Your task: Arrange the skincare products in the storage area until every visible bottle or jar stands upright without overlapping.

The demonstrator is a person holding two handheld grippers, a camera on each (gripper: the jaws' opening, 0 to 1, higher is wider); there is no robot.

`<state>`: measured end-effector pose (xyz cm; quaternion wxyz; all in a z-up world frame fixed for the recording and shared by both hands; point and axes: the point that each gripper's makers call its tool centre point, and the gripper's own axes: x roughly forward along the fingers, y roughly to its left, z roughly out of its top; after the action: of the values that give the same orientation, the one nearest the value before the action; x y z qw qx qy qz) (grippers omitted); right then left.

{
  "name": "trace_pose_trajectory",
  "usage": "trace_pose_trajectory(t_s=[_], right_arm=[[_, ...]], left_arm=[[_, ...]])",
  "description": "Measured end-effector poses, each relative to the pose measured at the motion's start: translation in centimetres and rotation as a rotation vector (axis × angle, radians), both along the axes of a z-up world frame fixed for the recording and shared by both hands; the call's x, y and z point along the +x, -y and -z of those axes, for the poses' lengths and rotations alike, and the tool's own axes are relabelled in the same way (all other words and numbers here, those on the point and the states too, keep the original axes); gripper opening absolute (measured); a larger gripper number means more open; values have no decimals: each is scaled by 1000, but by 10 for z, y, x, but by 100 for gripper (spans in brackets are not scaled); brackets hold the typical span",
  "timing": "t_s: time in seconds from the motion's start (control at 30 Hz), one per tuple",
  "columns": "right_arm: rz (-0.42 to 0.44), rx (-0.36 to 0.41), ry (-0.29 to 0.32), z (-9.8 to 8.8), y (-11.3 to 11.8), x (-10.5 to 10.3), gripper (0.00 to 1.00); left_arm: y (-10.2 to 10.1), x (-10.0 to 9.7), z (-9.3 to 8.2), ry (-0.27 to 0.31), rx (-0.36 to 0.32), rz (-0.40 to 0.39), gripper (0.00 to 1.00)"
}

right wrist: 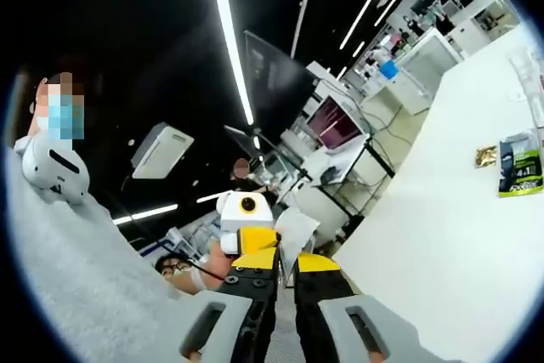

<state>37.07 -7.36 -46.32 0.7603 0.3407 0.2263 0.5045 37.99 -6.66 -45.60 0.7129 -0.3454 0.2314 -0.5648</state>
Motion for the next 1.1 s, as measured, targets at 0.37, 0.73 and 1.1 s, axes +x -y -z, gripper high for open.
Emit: trace_pose_trajectory(t_s=[0.37, 0.73, 1.1], right_arm=[[27, 115, 2, -11, 2, 1, 0], [-17, 10, 121, -19, -3, 8, 0], [-24, -39, 185, -22, 3, 4, 0]], left_arm=[[1, -6, -1, -19, 1, 9, 0], [-1, -13, 1, -59, 4, 6, 0], [4, -17, 2, -79, 17, 30, 0]])
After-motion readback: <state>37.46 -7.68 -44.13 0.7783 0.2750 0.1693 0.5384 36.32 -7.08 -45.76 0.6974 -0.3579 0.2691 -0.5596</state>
